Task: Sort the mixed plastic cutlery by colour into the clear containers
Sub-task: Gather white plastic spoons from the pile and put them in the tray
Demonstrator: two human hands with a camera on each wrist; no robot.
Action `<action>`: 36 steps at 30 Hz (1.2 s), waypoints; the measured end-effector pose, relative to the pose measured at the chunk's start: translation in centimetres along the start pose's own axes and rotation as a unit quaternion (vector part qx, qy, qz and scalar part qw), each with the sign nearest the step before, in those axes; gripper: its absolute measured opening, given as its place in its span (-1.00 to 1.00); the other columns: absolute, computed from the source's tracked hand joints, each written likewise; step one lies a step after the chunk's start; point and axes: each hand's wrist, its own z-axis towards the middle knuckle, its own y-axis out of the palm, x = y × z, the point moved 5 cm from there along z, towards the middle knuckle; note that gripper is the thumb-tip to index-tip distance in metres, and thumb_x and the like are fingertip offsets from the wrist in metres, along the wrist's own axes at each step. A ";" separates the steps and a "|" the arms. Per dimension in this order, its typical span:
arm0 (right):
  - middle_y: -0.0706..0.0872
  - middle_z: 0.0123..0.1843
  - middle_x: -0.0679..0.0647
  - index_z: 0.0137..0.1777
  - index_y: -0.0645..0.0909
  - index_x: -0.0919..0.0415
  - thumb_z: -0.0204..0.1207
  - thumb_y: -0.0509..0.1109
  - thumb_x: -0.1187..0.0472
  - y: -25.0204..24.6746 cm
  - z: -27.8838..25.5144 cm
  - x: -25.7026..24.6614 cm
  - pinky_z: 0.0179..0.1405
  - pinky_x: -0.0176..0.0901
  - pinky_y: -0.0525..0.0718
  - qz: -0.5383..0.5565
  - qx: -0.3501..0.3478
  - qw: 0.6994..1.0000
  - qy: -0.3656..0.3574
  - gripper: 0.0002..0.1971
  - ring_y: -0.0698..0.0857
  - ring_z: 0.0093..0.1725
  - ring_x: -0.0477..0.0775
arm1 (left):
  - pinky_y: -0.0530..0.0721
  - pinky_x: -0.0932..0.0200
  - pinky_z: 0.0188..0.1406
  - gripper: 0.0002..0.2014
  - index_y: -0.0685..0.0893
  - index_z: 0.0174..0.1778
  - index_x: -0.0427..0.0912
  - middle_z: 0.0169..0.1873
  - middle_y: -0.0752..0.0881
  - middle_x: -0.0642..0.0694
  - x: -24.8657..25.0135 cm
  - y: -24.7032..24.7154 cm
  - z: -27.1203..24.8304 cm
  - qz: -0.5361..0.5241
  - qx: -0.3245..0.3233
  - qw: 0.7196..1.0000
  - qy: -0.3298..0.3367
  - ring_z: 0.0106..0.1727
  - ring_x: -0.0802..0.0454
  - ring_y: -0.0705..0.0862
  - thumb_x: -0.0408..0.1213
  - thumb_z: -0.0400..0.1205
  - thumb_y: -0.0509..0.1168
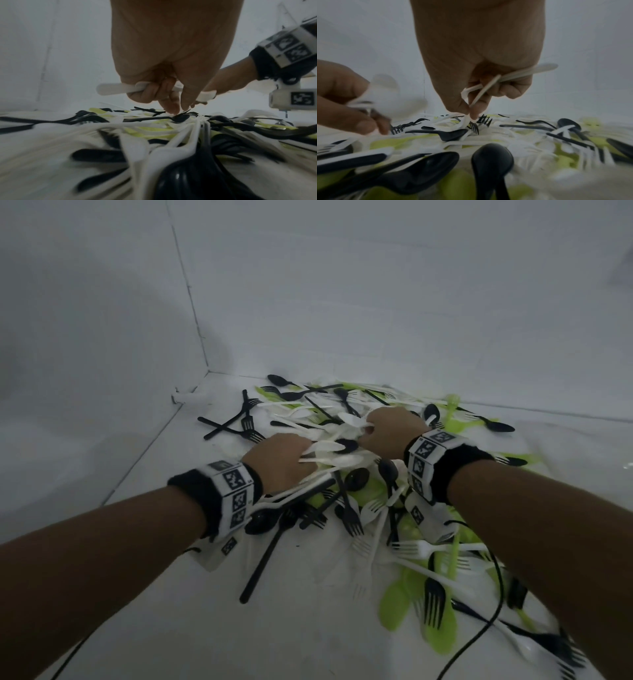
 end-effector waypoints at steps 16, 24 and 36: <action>0.57 -0.10 0.08 0.19 0.38 0.23 0.72 0.17 0.01 1.2 -8.1 8.0 -0.27 -0.01 0.43 0.181 0.008 0.973 0.142 -0.73 0.59 -0.10 0.15 | 0.60 0.03 0.07 -0.57 0.66 0.20 -0.08 0.10 0.72 -0.03 2.1 -0.6 3.1 0.100 -0.068 0.993 0.019 0.13 -0.07 0.66 0.20 0.74 0.15; 0.67 0.01 0.09 0.27 0.48 0.17 0.70 0.31 -0.09 4.3 -12.4 7.5 -0.15 -0.02 0.54 0.129 -0.032 0.985 0.108 -0.64 0.68 0.01 0.21 | 0.67 -0.06 -0.02 -0.79 0.50 0.11 -0.13 -0.02 0.74 -0.15 4.7 -0.3 -0.5 -0.064 -0.083 0.994 0.029 -0.08 -0.10 0.69 -0.06 0.82 0.09; 0.67 0.15 0.11 0.37 0.48 0.17 0.66 0.40 -0.03 5.2 -13.3 15.1 -0.05 -0.01 0.55 0.153 0.031 0.970 0.186 -0.60 0.63 0.07 0.23 | 0.70 -0.02 0.11 -0.45 0.66 0.04 0.14 -0.05 0.75 0.09 7.3 5.5 0.4 0.118 -0.159 0.978 0.062 0.00 0.05 0.72 0.54 0.52 0.21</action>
